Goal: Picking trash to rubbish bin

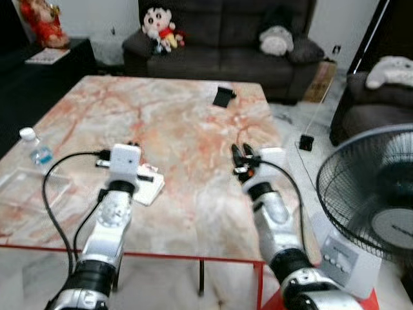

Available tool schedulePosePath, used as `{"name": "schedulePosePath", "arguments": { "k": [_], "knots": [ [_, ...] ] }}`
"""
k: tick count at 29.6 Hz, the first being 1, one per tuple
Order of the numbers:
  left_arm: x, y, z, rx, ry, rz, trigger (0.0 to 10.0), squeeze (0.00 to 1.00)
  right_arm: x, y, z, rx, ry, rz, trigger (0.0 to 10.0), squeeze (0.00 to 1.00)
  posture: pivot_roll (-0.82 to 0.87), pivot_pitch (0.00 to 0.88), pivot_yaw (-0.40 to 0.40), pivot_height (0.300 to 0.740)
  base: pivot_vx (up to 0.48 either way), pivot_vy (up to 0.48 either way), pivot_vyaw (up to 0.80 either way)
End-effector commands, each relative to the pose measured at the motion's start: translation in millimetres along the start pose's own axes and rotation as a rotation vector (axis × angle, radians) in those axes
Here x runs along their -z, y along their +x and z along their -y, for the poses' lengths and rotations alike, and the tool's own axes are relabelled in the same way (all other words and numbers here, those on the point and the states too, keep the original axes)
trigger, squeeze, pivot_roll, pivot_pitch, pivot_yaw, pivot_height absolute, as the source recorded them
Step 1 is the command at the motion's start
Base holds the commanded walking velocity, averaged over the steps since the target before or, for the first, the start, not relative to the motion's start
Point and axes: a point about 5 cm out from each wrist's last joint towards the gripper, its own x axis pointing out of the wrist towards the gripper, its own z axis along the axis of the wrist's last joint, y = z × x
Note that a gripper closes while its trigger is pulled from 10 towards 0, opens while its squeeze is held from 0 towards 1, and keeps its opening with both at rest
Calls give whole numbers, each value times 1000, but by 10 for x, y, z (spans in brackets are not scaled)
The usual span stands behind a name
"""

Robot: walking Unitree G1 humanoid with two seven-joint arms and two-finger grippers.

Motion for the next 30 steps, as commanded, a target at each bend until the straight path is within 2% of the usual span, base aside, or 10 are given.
{"name": "schedulePosePath", "arguments": {
  "k": [1,5,12,15,19,20,21,27,30],
  "knots": [
    [-67,25,79,17,-9,21,10000,0,-39,-15,120,36,-9,9,10000,0,-7,1,-46,740,326,0,0],
    [-79,27,77,15,-12,28,10000,0,-36,-15,112,33,-7,8,10000,0,-7,1,-45,740,316,0,0],
    [-68,30,69,11,-4,19,10000,0,-14,-21,90,21,-4,-2,10000,0,-7,2,-46,740,0,0,0],
    [-28,42,31,-5,-19,-13,10000,0,-12,-22,90,17,-4,-4,10000,0,-7,2,-46,740,0,0,0],
    [64,78,-98,-48,-34,-88,10000,0,-8,-23,89,14,-3,-7,10000,0,-7,2,-46,740,0,0,0],
    [103,90,-155,-63,-43,-118,10000,596,-5,-26,86,13,-3,-7,10000,0,-7,2,-45,740,0,0,0],
    [147,98,-207,-71,-29,-149,10000,1000,-2,-28,83,11,-3,-8,10000,0,-7,2,-45,740,0,0,0],
    [215,113,-339,-87,9,-199,10000,1000,8,-32,76,6,-4,-14,10000,0,-8,6,-46,740,0,0,0],
    [238,129,-403,-102,-18,-216,10000,1000,15,-35,76,4,-6,-19,10000,0,-8,6,-46,740,0,0,0]
  ]
}}
